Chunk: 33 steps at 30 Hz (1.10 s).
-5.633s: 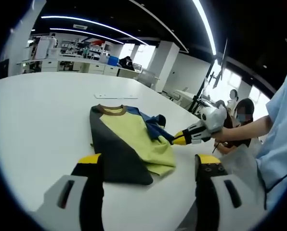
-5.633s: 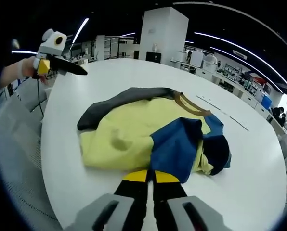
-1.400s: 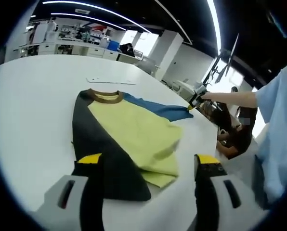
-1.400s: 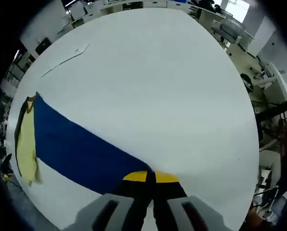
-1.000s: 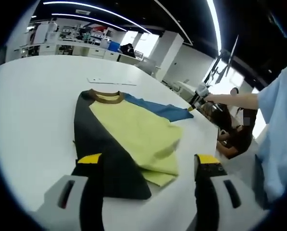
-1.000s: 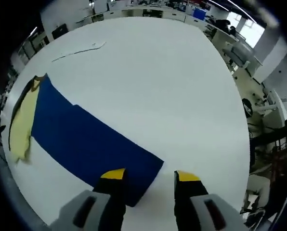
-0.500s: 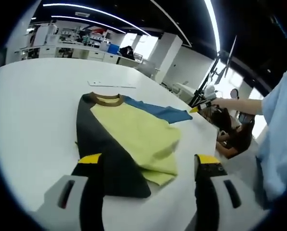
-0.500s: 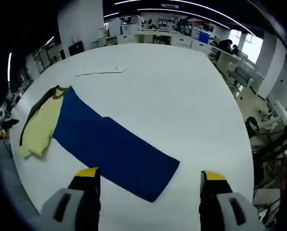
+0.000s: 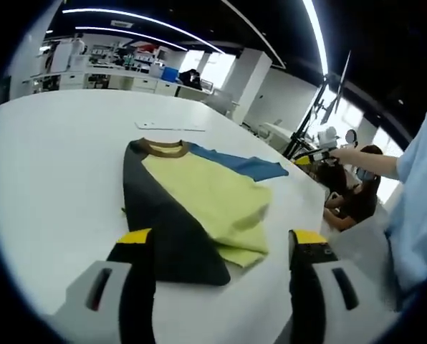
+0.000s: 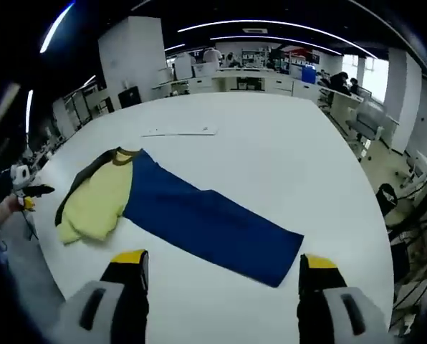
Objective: Fold the garment on the visible template until the final outline fits inside the template.
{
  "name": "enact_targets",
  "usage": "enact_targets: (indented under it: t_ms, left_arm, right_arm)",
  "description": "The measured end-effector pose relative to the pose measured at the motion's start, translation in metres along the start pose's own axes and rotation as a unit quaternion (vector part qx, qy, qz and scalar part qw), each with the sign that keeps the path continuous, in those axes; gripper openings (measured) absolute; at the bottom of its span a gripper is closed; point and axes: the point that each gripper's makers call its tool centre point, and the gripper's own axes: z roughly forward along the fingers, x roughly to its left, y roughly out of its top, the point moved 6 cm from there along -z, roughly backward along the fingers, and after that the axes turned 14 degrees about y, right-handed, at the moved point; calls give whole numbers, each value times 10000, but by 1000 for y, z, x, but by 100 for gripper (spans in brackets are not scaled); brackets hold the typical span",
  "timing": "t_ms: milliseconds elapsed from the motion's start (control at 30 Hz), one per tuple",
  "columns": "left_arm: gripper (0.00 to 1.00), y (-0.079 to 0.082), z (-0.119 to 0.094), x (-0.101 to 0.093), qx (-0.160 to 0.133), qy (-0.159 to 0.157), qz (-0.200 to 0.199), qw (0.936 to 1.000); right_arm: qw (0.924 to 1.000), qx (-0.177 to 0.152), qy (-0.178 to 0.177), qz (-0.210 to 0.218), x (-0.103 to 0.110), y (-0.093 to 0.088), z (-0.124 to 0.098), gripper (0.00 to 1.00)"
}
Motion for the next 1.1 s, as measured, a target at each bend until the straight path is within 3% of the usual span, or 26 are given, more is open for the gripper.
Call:
enact_targets:
  t_ms: [233, 500, 900, 1100]
  left_arm:
    - [69, -12, -3, 3, 63, 119, 188, 9997]
    - [68, -23, -8, 7, 37, 126, 19, 9999]
    - [66, -28, -14, 14, -14, 166, -52, 9998]
    - [63, -32, -14, 19, -38, 251, -134, 9996]
  right_arm:
    - [9993, -280, 237, -94, 40, 2, -6, 84]
    - [9975, -446, 476, -284, 82, -6, -19, 84]
    - [9952, -673, 661, -278, 115, -13, -27, 84]
    - [9935, -756, 832, -185, 148, -21, -23, 83]
